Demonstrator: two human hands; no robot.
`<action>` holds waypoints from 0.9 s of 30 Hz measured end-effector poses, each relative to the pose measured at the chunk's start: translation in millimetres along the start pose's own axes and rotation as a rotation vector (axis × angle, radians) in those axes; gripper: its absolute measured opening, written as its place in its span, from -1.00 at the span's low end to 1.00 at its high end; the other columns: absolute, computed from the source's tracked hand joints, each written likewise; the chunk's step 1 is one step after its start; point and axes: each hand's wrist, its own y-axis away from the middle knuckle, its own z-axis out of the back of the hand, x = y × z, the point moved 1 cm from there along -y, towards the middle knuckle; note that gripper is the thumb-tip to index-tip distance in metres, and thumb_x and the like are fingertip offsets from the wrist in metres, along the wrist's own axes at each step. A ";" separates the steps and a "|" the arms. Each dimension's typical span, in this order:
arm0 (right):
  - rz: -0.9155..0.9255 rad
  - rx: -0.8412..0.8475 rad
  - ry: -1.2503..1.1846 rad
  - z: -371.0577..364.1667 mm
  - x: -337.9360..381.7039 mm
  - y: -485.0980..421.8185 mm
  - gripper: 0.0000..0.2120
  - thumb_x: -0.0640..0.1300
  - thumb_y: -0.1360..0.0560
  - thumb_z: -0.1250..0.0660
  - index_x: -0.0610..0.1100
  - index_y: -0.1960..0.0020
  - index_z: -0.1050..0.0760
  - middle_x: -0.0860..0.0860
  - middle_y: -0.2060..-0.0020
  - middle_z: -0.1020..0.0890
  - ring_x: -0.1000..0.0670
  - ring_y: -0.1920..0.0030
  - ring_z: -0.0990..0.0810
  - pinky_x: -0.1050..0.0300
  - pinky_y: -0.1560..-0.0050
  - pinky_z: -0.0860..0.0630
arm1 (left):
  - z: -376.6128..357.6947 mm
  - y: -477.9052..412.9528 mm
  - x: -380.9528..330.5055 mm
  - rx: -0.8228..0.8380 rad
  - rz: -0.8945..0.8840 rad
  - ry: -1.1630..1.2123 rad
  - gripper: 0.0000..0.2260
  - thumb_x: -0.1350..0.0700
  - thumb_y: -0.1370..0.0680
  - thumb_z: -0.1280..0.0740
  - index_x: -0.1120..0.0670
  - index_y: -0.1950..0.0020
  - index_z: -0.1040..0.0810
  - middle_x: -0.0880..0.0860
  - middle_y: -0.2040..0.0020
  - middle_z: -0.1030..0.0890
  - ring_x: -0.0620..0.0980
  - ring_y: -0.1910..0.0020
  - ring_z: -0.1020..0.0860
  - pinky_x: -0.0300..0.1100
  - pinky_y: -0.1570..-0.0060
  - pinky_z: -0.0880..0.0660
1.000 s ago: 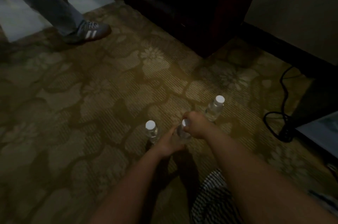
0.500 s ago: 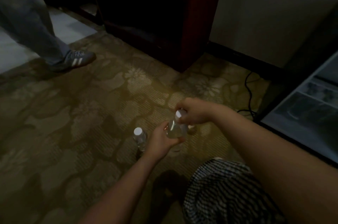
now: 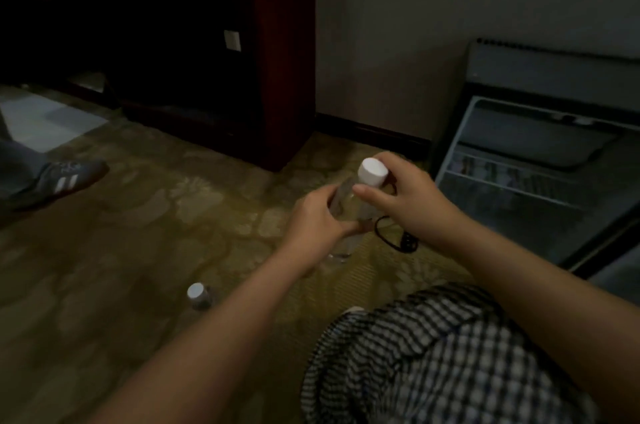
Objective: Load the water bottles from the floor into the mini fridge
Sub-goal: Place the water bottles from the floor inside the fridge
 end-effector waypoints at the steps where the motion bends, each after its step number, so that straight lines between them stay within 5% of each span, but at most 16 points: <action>1: -0.007 -0.020 -0.047 6.8 -2.1 3.2 -0.81 0.00 -0.48 -0.35 -0.02 -0.03 -0.45 0.11 0.11 -0.54 0.12 0.08 -0.53 0.25 0.14 -0.41 | -3.1 -3.6 -8.7 0.006 -0.019 -0.018 -0.49 0.00 -0.31 -0.53 0.02 -0.21 -0.51 -0.11 0.00 -0.58 -0.13 0.00 -0.53 -0.16 0.01 -0.51; 6: -0.067 -0.138 -0.067 58.0 -29.6 17.9 -0.83 0.01 -0.52 -0.29 0.00 -0.07 -0.41 0.06 0.10 -0.57 0.01 0.06 -0.57 0.07 0.07 -0.51 | -42.1 -28.7 -58.1 0.098 -0.081 -0.104 -0.46 -0.04 -0.31 -0.53 0.02 -0.24 -0.49 -0.09 -0.04 -0.57 -0.11 -0.03 -0.52 -0.22 0.07 -0.48; 11: -0.091 -0.243 -0.006 114.0 -55.7 24.3 -0.82 -0.05 -0.54 -0.27 -0.03 -0.11 -0.38 0.19 0.14 -0.50 0.15 0.09 -0.52 0.23 0.09 -0.48 | -87.6 -55.8 -103.1 0.158 -0.123 -0.141 -0.43 -0.06 -0.29 -0.53 0.05 -0.25 -0.50 0.00 -0.13 -0.60 -0.03 -0.09 -0.55 -0.09 -0.04 -0.54; 15: -0.143 -0.314 0.013 147.5 -80.9 30.2 -0.76 -0.05 -0.54 -0.26 -0.12 -0.17 -0.41 0.06 0.07 -0.54 0.09 0.07 -0.54 0.16 0.02 -0.50 | -121.4 -73.1 -131.0 0.262 -0.116 -0.143 -0.55 -0.03 -0.34 -0.51 0.06 -0.15 -0.51 -0.03 0.02 -0.58 -0.08 0.03 -0.52 -0.23 0.14 -0.47; 18: -0.173 -0.356 0.074 171.6 -104.7 27.7 -0.76 -0.04 -0.54 -0.27 -0.12 -0.15 -0.42 0.04 0.07 -0.53 0.08 0.08 -0.51 0.26 0.15 -0.44 | -153.0 -89.2 -143.9 0.326 -0.087 -0.075 -0.69 0.00 -0.37 -0.50 -0.02 -0.01 -0.46 -0.16 0.19 -0.49 -0.17 0.14 -0.47 -0.32 0.24 -0.39; 23: -0.240 -0.323 0.140 198.3 -140.8 22.3 -0.75 -0.02 -0.53 -0.29 -0.11 -0.13 -0.42 -0.01 0.05 -0.55 0.01 0.04 -0.54 0.16 0.08 -0.46 | -199.2 -111.5 -151.6 0.338 -0.029 -0.033 -0.45 0.05 -0.38 -0.49 0.07 -0.33 -0.41 0.04 -0.22 -0.55 0.03 -0.22 -0.49 -0.04 -0.19 -0.45; 27: -0.315 -0.294 0.172 212.2 -171.6 17.8 -0.73 0.00 -0.51 -0.31 -0.09 -0.14 -0.43 -0.02 0.04 -0.55 0.00 0.02 -0.55 0.13 0.06 -0.45 | -233.7 -129.6 -148.5 0.363 0.020 -0.011 -0.38 0.04 -0.39 -0.48 0.06 -0.41 -0.34 0.05 -0.31 -0.49 0.05 -0.29 -0.45 -0.04 -0.23 -0.40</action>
